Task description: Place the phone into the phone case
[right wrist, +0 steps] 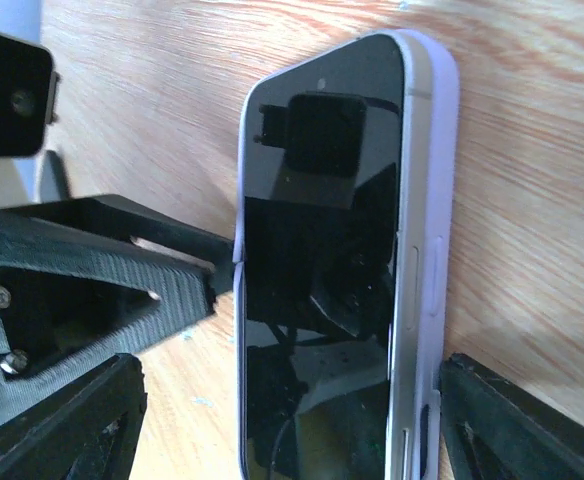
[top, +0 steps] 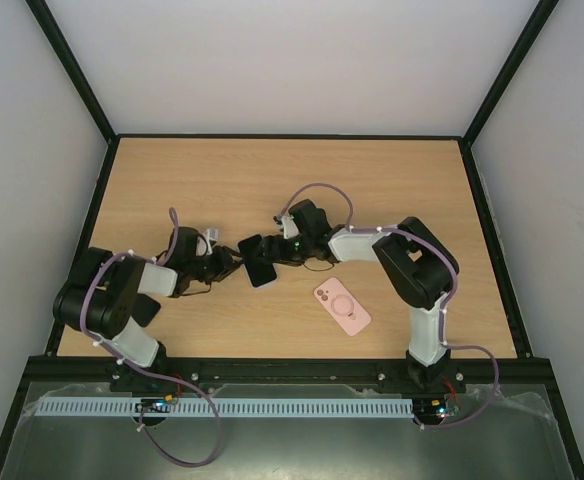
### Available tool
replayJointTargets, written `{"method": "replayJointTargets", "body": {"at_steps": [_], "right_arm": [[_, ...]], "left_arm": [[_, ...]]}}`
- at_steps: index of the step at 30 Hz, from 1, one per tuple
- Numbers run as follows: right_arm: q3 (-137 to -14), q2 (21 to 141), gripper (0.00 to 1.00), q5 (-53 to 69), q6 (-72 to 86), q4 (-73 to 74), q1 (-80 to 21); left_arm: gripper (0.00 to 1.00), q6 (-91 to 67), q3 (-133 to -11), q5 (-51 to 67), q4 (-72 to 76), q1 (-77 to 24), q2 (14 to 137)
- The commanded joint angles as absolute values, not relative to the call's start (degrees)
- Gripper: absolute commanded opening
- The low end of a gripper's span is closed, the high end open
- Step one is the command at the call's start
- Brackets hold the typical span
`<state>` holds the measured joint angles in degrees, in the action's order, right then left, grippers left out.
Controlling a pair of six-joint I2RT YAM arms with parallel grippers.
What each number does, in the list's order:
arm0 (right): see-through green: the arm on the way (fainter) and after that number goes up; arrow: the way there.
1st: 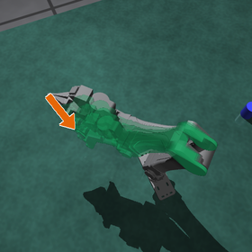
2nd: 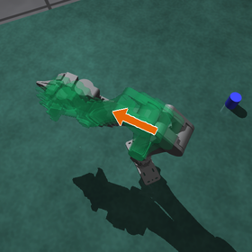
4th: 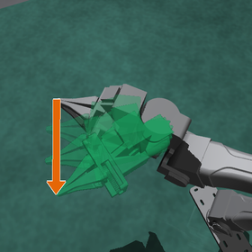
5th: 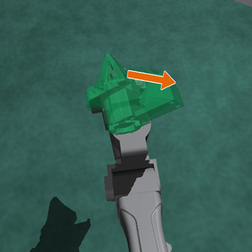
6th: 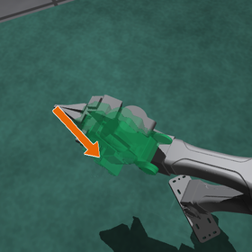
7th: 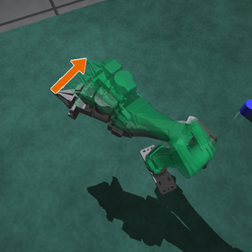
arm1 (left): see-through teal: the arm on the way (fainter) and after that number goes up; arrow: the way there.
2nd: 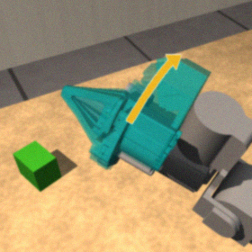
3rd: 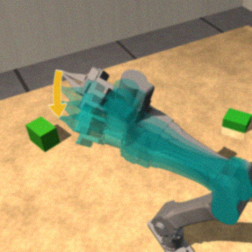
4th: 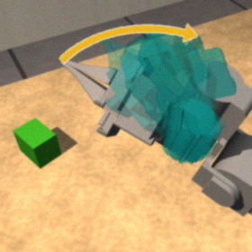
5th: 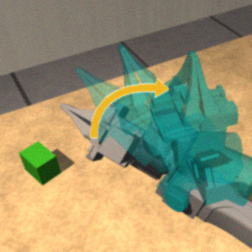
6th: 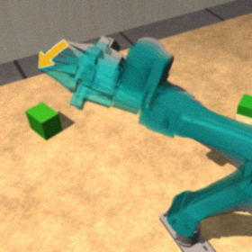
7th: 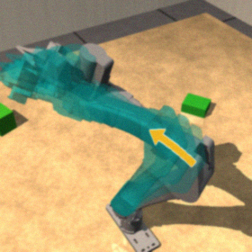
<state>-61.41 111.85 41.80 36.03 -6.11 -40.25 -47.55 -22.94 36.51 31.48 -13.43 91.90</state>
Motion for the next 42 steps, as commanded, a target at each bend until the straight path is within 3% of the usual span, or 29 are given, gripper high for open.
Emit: {"method": "replayJointTargets", "body": {"at_steps": [1,18,29,37,42], "right_arm": [[-59.0,113.8,0.79,46.2,43.5,-13.8,-40.6],[-47.0,112.6,0.77,54.0,70.4,-53.8,-40.8],[-43.3,117.5,0.78,55.4,88.1,-81.5,-43.1],[-43.4,118.2,0.74,52.3,80.2,-68.6,-43.3],[-44.3,115.1,0.46,48.9,72.0,-56.8,-43.2]], "left_arm": [[0.35,-49.6,-21.3,37.1,31.1,-14.8,93.6],[0.29,-49.7,-18.7,35.3,31.2,-16.2,92.2],[0.35,-50.8,-18.0,35.2,32.9,-17.2,90.1],[0.38,-50.1,-18.9,35.2,31.5,-17.3,90.6],[0.39,-49.3,-20.1,34.3,29.1,-17.3,90.3]]}}
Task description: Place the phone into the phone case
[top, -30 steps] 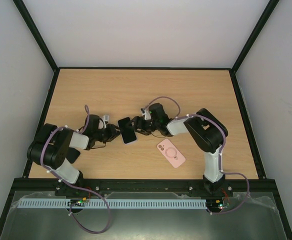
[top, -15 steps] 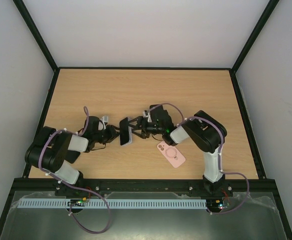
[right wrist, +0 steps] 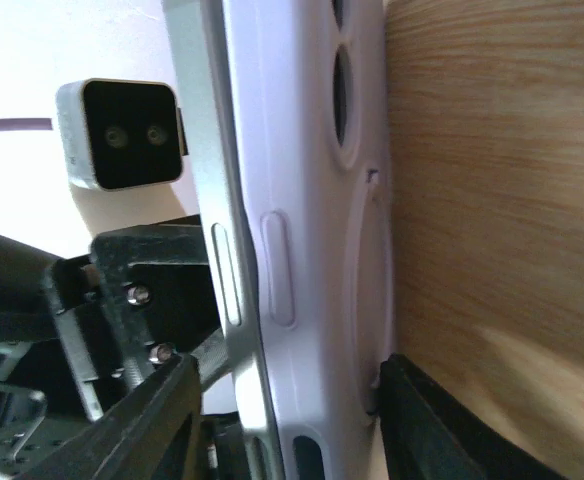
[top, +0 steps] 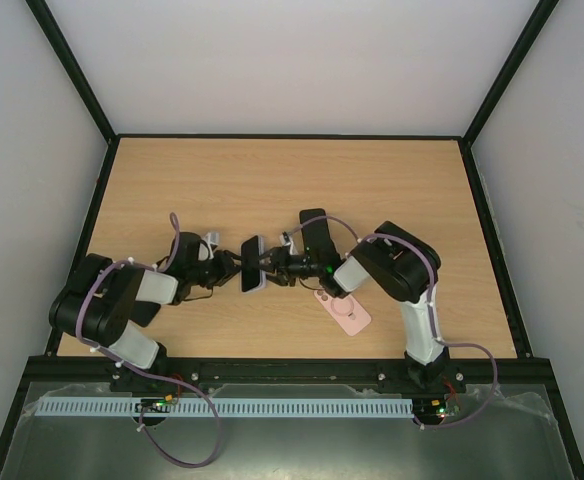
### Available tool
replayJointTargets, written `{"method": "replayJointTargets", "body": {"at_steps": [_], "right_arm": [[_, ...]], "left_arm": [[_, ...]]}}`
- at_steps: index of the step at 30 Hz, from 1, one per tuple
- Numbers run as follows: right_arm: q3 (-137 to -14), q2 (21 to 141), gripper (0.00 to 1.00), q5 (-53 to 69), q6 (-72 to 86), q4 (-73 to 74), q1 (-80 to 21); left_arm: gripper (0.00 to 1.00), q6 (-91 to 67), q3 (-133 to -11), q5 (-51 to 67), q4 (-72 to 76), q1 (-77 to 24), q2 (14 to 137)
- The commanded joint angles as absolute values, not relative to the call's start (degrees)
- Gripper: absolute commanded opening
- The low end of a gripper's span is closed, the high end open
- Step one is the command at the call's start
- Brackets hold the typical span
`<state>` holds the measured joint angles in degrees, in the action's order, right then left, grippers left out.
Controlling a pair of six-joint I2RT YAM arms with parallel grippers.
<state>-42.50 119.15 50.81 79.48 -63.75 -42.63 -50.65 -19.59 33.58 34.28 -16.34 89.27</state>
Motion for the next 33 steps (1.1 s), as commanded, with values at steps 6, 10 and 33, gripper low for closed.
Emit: {"method": "replayJointTargets", "body": {"at_steps": [6,10,33], "right_arm": [[-45.0,112.8,0.12,46.0,67.2,-49.4,-43.2],[-45.6,112.7,0.02,45.7,65.6,-47.2,-43.2],[-41.4,93.8,0.05,49.8,54.5,-44.1,-43.1]], "left_arm": [[0.39,-49.3,-19.8,34.0,30.0,-17.3,91.2],[0.39,-49.3,-19.9,34.2,30.1,-17.4,92.1],[0.52,-51.0,-20.0,46.2,26.5,-14.0,74.3]]}}
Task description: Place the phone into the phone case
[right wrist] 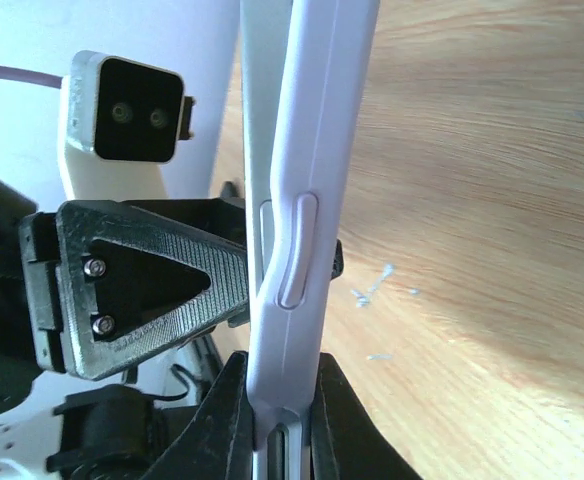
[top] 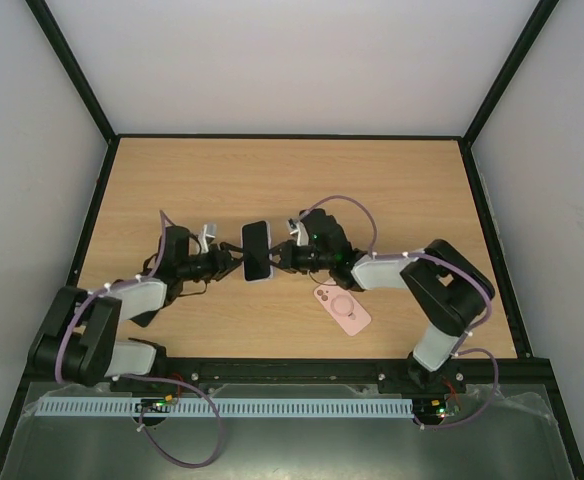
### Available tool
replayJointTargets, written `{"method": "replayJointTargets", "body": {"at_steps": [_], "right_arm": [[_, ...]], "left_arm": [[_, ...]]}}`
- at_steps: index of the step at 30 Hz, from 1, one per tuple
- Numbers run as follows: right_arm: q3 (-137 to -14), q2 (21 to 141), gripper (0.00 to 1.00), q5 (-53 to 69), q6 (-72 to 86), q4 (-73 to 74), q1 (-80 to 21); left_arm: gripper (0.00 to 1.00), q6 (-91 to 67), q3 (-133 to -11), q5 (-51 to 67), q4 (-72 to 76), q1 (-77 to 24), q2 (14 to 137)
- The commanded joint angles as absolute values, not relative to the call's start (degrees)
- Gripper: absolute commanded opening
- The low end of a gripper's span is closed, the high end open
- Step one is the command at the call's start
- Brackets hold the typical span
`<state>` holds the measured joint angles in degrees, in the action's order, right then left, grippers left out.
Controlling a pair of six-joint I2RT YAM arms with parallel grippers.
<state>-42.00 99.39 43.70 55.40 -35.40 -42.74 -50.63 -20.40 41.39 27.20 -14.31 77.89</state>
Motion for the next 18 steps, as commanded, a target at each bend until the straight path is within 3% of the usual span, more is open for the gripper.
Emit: {"method": "replayJointTargets", "body": {"at_steps": [1,12,15,18], "right_arm": [[-41.3,92.6,0.05,50.5,54.7,-44.3,-43.1],[-41.3,89.7,0.08,53.2,58.8,-48.1,-43.0],[-40.7,89.2,0.15,53.3,59.4,-48.5,-42.9],[-39.5,88.4,0.29,52.7,60.0,-47.5,-42.8]], "left_arm": [[0.51,-51.6,-19.8,47.1,27.5,-13.9,73.2],[0.13,-65.2,-16.2,53.8,46.0,-14.1,68.3],[0.06,-67.4,-15.9,54.1,49.7,-14.2,68.4],[0.03,-70.9,-15.7,53.8,55.4,-14.2,69.3]]}}
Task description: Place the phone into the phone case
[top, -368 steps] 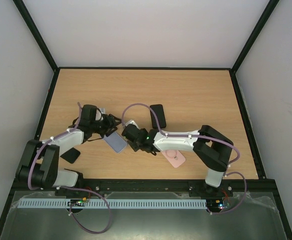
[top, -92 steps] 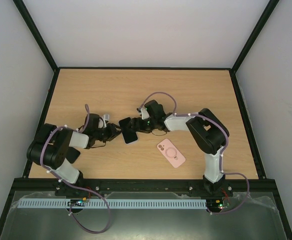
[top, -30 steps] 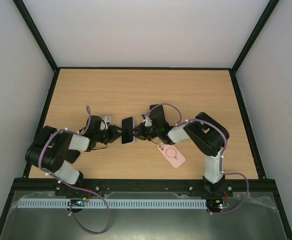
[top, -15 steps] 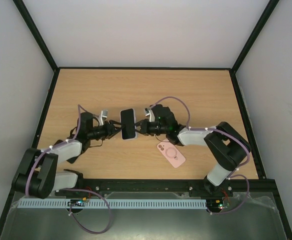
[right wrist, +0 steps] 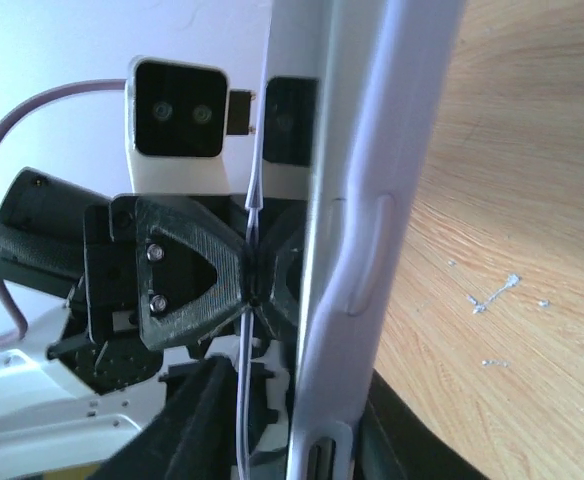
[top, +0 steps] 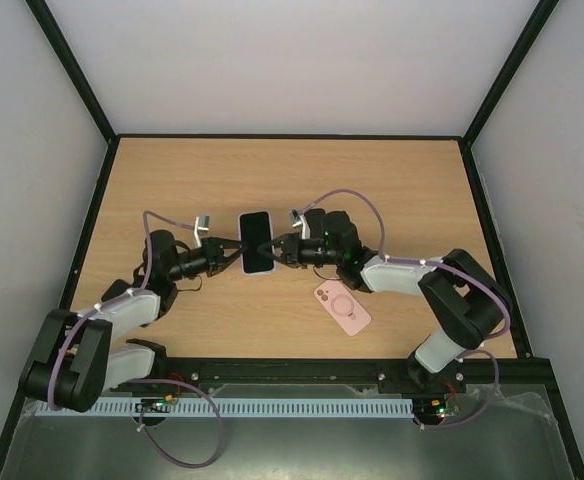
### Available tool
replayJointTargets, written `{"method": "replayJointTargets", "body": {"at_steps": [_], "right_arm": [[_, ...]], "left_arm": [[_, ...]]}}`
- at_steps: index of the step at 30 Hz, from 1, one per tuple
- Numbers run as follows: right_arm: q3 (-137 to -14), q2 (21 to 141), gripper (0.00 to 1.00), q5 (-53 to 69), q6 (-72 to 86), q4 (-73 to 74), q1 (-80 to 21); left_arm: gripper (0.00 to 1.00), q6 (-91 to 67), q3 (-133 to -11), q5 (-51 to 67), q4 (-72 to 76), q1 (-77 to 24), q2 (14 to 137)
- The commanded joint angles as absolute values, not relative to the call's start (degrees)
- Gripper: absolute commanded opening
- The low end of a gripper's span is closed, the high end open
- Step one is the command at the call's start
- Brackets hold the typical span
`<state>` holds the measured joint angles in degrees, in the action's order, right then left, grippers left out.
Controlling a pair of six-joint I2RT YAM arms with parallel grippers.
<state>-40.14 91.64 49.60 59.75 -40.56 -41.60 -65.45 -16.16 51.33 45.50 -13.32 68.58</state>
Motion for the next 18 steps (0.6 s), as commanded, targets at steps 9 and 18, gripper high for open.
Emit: {"method": "replayJointTargets", "body": {"at_steps": [9,18], "right_arm": [[-33.5,86.4,0.49,52.9,66.1,-50.7,-42.8],[-31.5,84.1,0.18,50.8,70.7,-53.6,-42.8]], "left_arm": [[0.03,-77.2,-15.8,52.3,69.6,-14.2,74.3],[0.03,-73.5,-16.9,49.3,65.8,-14.2,75.7]]}}
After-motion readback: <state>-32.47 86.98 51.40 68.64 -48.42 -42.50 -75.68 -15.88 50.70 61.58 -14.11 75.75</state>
